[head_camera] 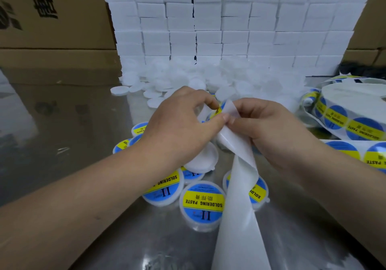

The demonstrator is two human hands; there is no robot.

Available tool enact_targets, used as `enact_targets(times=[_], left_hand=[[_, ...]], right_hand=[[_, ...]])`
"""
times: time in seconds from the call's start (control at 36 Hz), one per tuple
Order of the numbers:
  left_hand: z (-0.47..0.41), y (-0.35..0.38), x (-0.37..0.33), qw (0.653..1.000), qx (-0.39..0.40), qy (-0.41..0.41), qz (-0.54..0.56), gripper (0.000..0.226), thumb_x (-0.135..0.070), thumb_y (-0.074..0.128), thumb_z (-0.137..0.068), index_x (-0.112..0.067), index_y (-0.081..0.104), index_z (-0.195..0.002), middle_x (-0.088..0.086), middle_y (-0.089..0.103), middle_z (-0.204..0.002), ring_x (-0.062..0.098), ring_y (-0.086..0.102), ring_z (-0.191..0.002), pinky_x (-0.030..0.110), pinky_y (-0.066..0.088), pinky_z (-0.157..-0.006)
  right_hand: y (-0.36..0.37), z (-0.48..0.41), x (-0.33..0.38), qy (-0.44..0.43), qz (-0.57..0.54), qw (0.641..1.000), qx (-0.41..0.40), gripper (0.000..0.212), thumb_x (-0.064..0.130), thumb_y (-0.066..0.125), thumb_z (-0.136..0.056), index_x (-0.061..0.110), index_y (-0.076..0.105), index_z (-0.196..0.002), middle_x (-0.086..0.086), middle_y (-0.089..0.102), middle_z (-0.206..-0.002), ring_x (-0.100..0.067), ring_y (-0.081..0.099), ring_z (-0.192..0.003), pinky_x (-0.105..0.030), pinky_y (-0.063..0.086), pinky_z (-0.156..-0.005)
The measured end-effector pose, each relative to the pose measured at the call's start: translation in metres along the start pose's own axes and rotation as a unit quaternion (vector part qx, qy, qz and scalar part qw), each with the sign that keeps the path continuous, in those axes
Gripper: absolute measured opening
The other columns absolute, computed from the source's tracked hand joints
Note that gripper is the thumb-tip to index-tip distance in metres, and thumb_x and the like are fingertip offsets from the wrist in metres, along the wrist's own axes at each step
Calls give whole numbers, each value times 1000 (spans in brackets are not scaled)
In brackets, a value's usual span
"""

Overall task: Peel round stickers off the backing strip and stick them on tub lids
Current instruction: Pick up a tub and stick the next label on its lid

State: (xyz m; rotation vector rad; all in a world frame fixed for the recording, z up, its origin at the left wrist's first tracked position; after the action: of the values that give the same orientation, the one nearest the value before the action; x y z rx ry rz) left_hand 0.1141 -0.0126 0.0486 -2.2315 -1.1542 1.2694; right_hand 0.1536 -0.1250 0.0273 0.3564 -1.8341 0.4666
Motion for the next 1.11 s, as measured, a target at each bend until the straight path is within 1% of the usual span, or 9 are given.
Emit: enact_targets(times=[0.22, 0.36, 0.42, 0.5, 0.58, 0.69, 0.81, 0.97, 1.11], left_hand=[[-10, -6, 27, 953, -30, -179, 243, 9, -29, 64, -81, -26, 65, -73, -12, 61, -70, 4, 55, -60, 19, 45, -56], [-23, -37, 42, 921, -139, -229, 283, 16, -27, 58, -87, -24, 57, -72, -7, 57, -73, 12, 56, -66, 24, 40, -56], [-26, -47, 42, 921, -164, -222, 276, 19, -31, 58, -87, -25, 56, -69, -5, 55, -72, 14, 54, -65, 24, 39, -55], [-20, -50, 34, 952, -156, -180, 193, 22, -45, 58, -83, -26, 61, -72, -9, 59, -73, 9, 56, -66, 24, 44, -61], [-2, -43, 19, 977, -139, -118, 111, 30, -53, 57, -78, -23, 61, -73, -12, 56, -63, -4, 48, -52, 8, 36, -43], [10, -36, 10, 987, -133, -78, 49, 31, -59, 53, -70, -28, 56, -72, -13, 56, -72, -2, 49, -66, 16, 36, -54], [8, -40, 12, 988, -144, -47, 18, 28, -57, 53, -74, -30, 56, -79, -8, 55, -85, 5, 49, -75, 22, 36, -60], [8, -43, 21, 987, -160, -33, -7, 22, -52, 59, -81, -35, 49, -72, -7, 52, -88, 8, 45, -76, 22, 34, -60], [9, -44, 15, 986, -161, 2, -50, 29, -57, 50, -71, -30, 50, -83, -12, 44, -81, 5, 39, -78, 23, 26, -60]], right_hand=[[-4, -1, 1, -2, -25, 999, -27, 42, -13, 46, -80, 17, 66, -58, 1, 61, -55, -8, 53, -47, -15, 42, -44], [-18, -3, -1, 2, 58, 995, -85, 31, -2, 49, -79, 25, 64, -87, 7, 67, -74, -14, 63, -65, -29, 50, -60], [-25, -3, 1, -16, 80, 989, -122, 41, 0, 49, -80, 31, 54, -106, 11, 64, -86, -15, 63, -73, -30, 50, -63], [-27, 1, 13, -78, 118, 978, -151, 55, -3, 46, -78, 43, 44, -109, 18, 59, -98, -8, 56, -64, -17, 46, -51], [-25, 5, 21, -118, 131, 972, -154, 57, -8, 41, -74, 42, 56, -96, 16, 61, -91, 0, 46, -52, -9, 38, -47], [-18, 11, 32, -175, 147, 962, -147, 49, -11, 39, -70, 33, 61, -68, 23, 61, -91, 14, 54, -79, -5, 37, -69], [-27, 12, 30, -153, 129, 962, -188, 45, -10, 41, -73, 29, 62, -64, 25, 61, -56, 10, 52, -54, -3, 34, -50], [-25, 5, 19, -76, 83, 983, -148, 22, 11, 52, -65, 22, 66, -52, 12, 62, -51, 1, 49, -48, -9, 37, -45], [-20, 4, 12, -38, 47, 992, -109, 28, 36, 51, -68, 19, 72, -60, 2, 65, -58, -7, 53, -55, -14, 40, -46]])
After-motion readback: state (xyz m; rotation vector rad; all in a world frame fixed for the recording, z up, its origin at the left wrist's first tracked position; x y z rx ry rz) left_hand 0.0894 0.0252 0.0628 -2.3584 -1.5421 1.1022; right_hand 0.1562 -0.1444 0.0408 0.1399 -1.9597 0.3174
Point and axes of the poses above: each hand's wrist, its own z-axis away from the middle knuckle, its own y-axis out of the palm, x = y × z, the point moved 7 cm from there along -z, towards the middle knuckle
